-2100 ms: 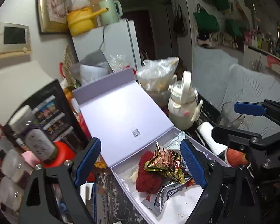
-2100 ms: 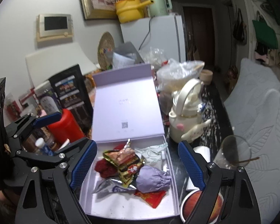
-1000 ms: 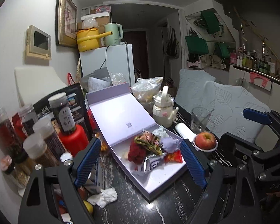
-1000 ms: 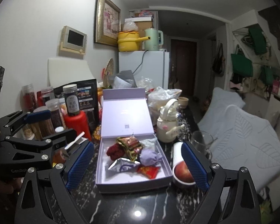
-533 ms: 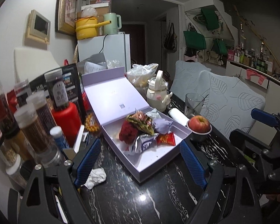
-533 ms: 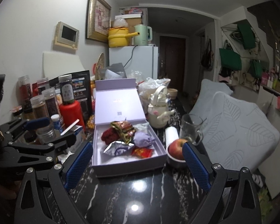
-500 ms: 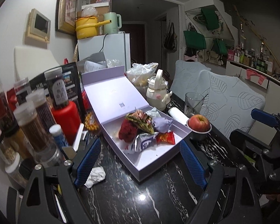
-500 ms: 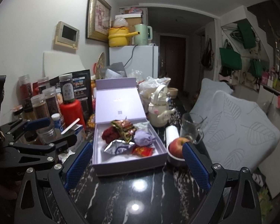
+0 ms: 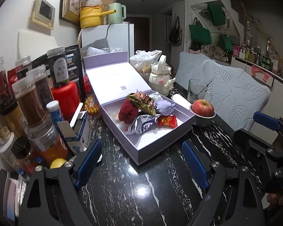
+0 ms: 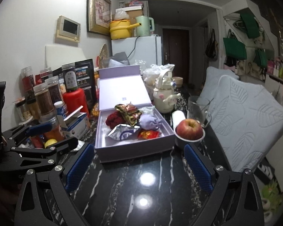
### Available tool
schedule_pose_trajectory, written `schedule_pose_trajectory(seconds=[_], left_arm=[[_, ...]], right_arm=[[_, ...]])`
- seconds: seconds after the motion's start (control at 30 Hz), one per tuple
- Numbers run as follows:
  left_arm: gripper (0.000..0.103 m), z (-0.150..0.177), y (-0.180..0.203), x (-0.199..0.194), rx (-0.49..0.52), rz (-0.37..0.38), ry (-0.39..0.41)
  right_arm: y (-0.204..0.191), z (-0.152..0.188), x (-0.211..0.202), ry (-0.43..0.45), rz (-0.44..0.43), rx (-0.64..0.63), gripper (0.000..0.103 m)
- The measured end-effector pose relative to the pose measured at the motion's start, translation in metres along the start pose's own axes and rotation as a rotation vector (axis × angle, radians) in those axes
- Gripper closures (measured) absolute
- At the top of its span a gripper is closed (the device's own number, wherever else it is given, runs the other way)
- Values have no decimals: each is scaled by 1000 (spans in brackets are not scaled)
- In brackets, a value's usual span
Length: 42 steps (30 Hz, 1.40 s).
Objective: Organize soft objects
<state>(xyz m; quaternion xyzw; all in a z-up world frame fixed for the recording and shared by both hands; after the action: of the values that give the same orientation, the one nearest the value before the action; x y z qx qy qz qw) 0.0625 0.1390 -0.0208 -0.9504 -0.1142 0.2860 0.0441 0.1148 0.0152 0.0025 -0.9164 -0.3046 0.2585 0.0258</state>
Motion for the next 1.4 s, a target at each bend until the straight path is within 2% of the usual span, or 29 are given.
schedule_pose_trajectory(seconds=[0.63,1.4], left_arm=[[15,8,8,-1,-10,-19,-8],[15,10,13,2,11,-18,-31]], right_arm=[[8,14,-7,-3,0,3,5],[17,15,-4,-9,22,15,5]])
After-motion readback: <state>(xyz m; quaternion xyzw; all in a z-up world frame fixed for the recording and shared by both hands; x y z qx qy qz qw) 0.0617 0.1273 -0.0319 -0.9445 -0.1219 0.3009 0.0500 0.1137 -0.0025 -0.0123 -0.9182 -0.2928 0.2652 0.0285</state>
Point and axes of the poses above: each gripper's, at about its wrist camera, not at the fingertips, and x roughly the way its jaws point, y to its right, z to its underside, the point moved 7 cm from there along x, roughly the way its jaws point, and after that the axes turned 11 degrees about x, right-handed, at the moved point
